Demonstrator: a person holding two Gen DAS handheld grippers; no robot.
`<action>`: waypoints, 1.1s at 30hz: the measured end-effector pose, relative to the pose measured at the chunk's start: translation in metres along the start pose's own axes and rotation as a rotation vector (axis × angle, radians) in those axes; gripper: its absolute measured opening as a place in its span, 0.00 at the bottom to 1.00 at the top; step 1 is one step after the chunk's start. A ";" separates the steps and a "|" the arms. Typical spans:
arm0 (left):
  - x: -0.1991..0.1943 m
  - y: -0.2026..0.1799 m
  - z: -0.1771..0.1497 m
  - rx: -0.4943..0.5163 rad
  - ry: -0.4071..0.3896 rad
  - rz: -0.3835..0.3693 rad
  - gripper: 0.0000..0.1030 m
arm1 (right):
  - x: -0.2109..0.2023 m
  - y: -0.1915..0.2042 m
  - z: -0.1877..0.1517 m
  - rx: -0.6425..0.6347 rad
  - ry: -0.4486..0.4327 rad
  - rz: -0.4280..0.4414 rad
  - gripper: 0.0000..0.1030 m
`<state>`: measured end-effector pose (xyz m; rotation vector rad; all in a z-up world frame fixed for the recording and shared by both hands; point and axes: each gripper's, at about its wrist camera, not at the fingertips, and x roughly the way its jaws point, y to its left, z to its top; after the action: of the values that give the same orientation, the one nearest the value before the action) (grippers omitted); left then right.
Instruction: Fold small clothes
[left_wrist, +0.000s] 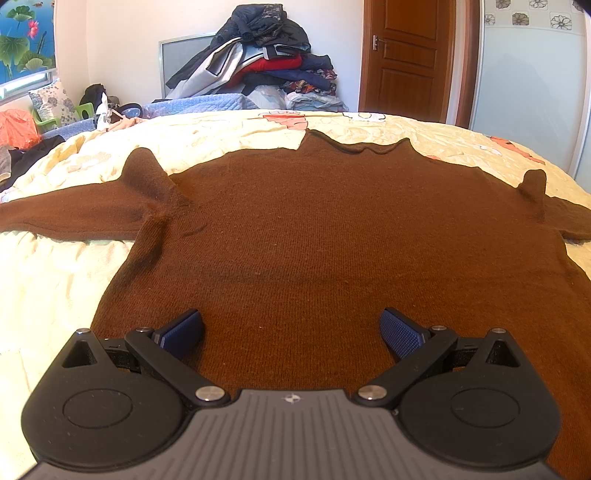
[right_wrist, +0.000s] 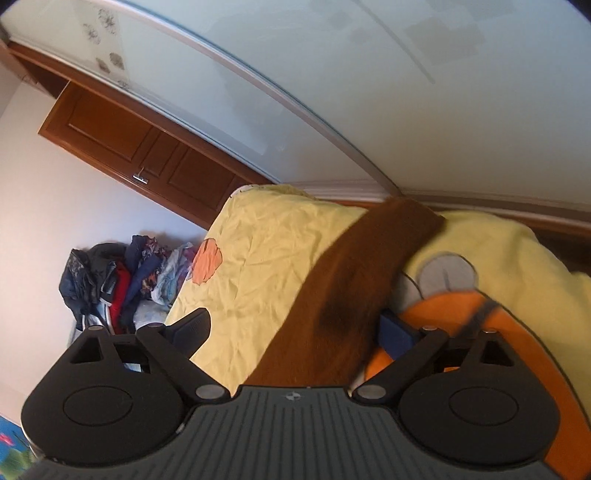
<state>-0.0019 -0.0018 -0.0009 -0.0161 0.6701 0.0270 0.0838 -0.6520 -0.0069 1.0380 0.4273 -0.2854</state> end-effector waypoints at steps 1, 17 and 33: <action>0.000 0.000 0.000 0.000 0.000 0.000 1.00 | 0.003 0.000 0.002 -0.016 0.001 -0.008 0.79; -0.001 0.003 0.000 -0.012 -0.003 -0.006 1.00 | -0.053 0.220 -0.206 -0.636 0.196 0.433 0.15; 0.000 0.005 0.031 -0.081 -0.002 -0.115 1.00 | -0.065 0.174 -0.334 -0.837 0.347 0.327 0.89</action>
<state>0.0178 0.0038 0.0233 -0.1331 0.6647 -0.0567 0.0312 -0.2742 0.0113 0.3119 0.6061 0.3592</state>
